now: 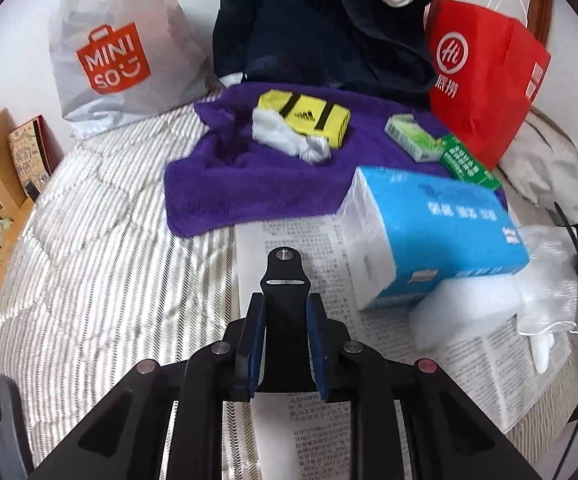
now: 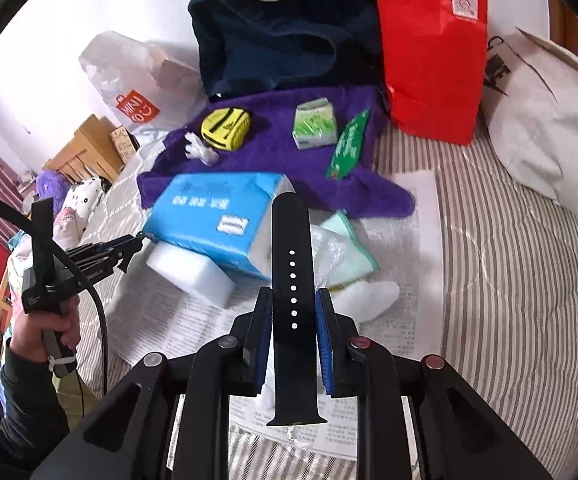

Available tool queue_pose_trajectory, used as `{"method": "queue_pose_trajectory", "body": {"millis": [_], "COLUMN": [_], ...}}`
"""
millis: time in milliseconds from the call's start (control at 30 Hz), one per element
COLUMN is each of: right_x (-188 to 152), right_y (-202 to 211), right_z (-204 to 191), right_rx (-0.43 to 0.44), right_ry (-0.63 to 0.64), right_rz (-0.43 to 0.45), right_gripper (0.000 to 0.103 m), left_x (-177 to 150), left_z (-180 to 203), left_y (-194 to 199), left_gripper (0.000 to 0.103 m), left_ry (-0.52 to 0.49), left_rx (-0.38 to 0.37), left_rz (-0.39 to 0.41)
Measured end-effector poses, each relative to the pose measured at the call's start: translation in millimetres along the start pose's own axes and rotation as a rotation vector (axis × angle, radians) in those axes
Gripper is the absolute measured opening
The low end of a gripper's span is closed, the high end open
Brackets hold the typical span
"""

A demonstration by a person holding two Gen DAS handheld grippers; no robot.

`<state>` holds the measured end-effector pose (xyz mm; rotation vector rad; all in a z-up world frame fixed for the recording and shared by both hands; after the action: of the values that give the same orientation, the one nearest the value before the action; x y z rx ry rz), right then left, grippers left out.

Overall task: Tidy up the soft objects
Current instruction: 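Carry both black strap pieces toward the purple towel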

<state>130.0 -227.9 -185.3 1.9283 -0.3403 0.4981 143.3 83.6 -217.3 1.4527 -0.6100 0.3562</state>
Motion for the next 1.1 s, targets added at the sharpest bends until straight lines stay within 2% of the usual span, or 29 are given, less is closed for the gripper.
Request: {"method": "queue_pose_trajectory", "body": {"millis": [267,467,733,967,1100], "right_x": [18,26,-10,-35,-42], "right_y": [6,6,-34,-37,-38], "right_z": [-16,-15,33,48,48], "right_rx": [0.029,0.017,-0.087,-0.109,-0.090], "right_ry": [0.008,0.005,-0.050,-0.054,-0.059], "right_rz": [0.035,0.040,-0.103,-0.155,-0.165], "right_gripper": [0.021,0.021,0.021,0.023,0.023], "left_x": [19,32,25,20,18], "left_z": [-6,-6,-1,3,5], "left_y": [18,26,16,10,9], "left_gripper": [0.020,0.020,0.020,0.020,0.020], "left_ry": [-0.007,-0.014,-0.013,-0.003,0.003], "left_rx": [0.014,0.005,-0.016,-0.035,-0.043], "left_rz": [0.036,0.063,0.040,0.027,0.024]}}
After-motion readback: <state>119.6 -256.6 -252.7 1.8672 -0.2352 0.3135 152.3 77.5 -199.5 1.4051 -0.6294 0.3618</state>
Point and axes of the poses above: each gripper's, at about its wrist camera, not at the fingertips, and y roughly against the way its jaws point, z to its right, x to its top, the point moved 8 cm from there along -y, roughly the way its jaws point, and after that the axes turned 8 degrees about -y, right-handed, at the moved point
